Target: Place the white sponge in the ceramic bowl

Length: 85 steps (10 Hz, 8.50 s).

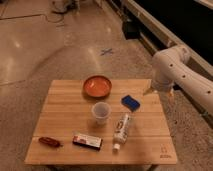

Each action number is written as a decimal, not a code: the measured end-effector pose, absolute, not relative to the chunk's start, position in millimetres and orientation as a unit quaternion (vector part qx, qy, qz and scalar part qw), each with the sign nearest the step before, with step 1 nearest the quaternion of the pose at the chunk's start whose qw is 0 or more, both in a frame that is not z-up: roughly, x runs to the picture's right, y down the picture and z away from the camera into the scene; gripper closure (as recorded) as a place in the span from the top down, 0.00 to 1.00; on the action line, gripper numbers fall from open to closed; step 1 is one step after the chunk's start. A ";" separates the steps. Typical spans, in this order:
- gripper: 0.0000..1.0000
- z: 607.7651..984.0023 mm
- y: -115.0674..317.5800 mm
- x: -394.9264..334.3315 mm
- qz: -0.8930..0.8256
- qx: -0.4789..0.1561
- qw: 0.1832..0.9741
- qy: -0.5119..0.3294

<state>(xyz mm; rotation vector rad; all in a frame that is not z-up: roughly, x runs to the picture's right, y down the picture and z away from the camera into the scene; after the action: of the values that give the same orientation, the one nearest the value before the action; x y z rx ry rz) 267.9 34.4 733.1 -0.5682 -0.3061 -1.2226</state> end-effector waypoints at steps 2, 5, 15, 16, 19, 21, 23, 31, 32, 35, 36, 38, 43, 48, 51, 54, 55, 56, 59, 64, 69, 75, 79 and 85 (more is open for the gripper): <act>0.80 733.1 34.4 267.9 -0.564 -0.262 0.770 -0.141; 0.80 733.1 34.2 267.9 -0.564 -0.262 0.771 -0.141; 0.80 850.5 78.8 148.5 -0.633 -0.257 0.689 -0.242; 0.80 863.8 79.0 143.3 -0.641 -0.250 0.682 -0.249; 0.80 889.9 69.6 146.2 -0.664 -0.229 0.660 -0.266; 0.80 897.7 65.8 153.7 -0.675 -0.223 0.647 -0.277; 0.80 908.0 64.1 166.3 -0.683 -0.219 0.634 -0.290; 0.80 944.0 71.3 182.3 -0.690 -0.235 0.612 -0.306; 0.80 946.8 72.3 182.3 -0.691 -0.238 0.610 -0.307; 0.67 950.8 79.0 180.6 -0.694 -0.249 0.600 -0.312; 0.54 951.4 81.3 178.1 -0.694 -0.253 0.596 -0.315; 0.38 951.0 82.0 176.4 -0.693 -0.259 0.593 -0.317; 0.00 925.9 51.9 139.2 -0.696 -0.221 0.602 -0.324; 0.00 903.7 22.6 74.4 -0.715 -0.146 0.592 -0.341; 0.00 895.7 12.1 32.9 -0.737 -0.110 0.568 -0.350; 0.00 901.7 -0.6 -9.6 -0.762 -0.081 0.541 -0.347; 0.00 905.5 -7.5 -21.6 -0.766 -0.073 0.538 -0.344; 0.00 910.9 -15.2 -32.1 -0.769 -0.067 0.536 -0.341; 0.04 929.8 -44.0 -51.6 -0.772 -0.050 0.545 -0.322; 0.32 947.5 -70.6 -38.8 -0.765 -0.041 0.574 -0.290; 0.32 947.7 -70.4 -38.7 -0.764 -0.041 0.574 -0.290; 0.35 947.9 -70.3 -38.7 -0.765 -0.042 0.574 -0.290; 0.75 948.6 -69.2 -39.0 -0.765 -0.042 0.574 -0.290; 0.80 948.7 -69.1 -39.1 -0.765 -0.042 0.574 -0.291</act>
<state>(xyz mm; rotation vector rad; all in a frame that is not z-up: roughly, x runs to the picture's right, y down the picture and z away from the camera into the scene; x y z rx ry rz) -39.1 -69.1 948.7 -0.0988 -0.6809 -1.7920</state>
